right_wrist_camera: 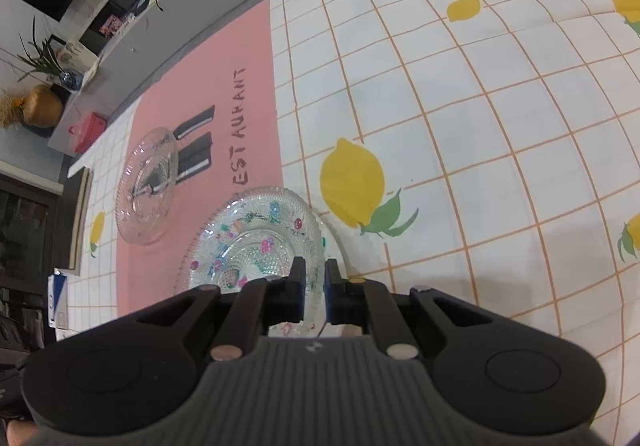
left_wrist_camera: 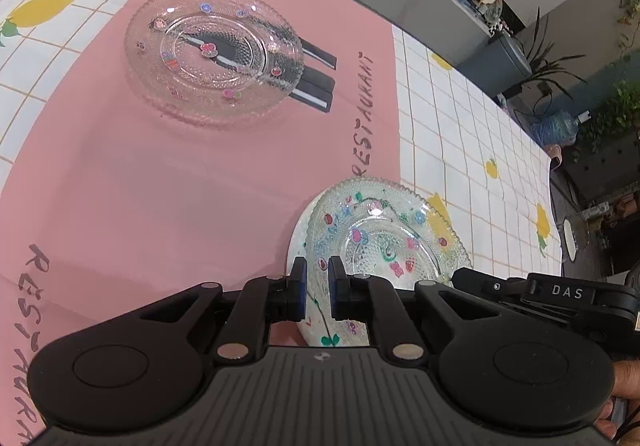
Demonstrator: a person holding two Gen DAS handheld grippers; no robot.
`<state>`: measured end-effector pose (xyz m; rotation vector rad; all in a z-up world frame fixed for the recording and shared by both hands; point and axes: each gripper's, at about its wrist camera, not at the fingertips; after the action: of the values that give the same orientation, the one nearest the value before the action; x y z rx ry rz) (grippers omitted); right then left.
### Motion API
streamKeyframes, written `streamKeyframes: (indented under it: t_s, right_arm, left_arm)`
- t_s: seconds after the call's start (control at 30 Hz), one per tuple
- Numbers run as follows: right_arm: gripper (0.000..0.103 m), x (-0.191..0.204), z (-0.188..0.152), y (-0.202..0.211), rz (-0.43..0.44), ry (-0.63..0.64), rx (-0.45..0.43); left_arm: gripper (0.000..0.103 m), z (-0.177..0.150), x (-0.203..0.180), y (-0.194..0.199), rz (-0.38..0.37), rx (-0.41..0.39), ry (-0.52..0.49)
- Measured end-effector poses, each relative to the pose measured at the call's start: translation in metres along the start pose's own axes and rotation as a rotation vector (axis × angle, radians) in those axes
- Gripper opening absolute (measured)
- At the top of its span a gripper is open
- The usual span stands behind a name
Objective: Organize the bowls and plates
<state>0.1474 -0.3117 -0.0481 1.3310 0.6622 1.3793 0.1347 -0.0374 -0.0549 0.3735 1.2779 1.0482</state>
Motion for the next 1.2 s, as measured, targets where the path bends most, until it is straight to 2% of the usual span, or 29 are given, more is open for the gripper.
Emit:
streamKeyframes:
  t_s: [0.27, 0.5, 0.67, 0.93, 1.2]
  right_arm:
    - [0.011, 0.006, -0.004, -0.006, -0.03, 0.061, 0.036]
    - [0.013, 0.014, -0.006, -0.006, -0.055, 0.107, 0.022]
    - [0.013, 0.023, -0.009, -0.007, -0.083, 0.167, 0.017]
    - [0.018, 0.029, -0.01, -0.007, -0.105, 0.216, 0.01]
    - [0.027, 0.037, -0.012, -0.007, -0.146, 0.267, 0.0]
  left_arm:
    - [0.011, -0.002, -0.001, -0.001, 0.03, 0.007, -0.033]
    - [0.012, -0.002, -0.007, -0.002, 0.063, 0.011, -0.06]
    - [0.015, -0.002, -0.007, -0.007, 0.092, 0.049, -0.072]
    - [0.016, -0.001, -0.01, -0.008, 0.102, 0.057, -0.089]
    - [0.02, -0.002, -0.014, -0.009, 0.105, 0.086, -0.113]
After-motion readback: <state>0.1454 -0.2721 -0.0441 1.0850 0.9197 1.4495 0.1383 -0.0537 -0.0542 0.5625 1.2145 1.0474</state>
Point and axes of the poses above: each gripper's, at about its wrist camera, not at the fingertips, and y roughly against the way its jaws point, x to its left, z to its top, and after that the axes turned 8 degrees about -z, right-handed
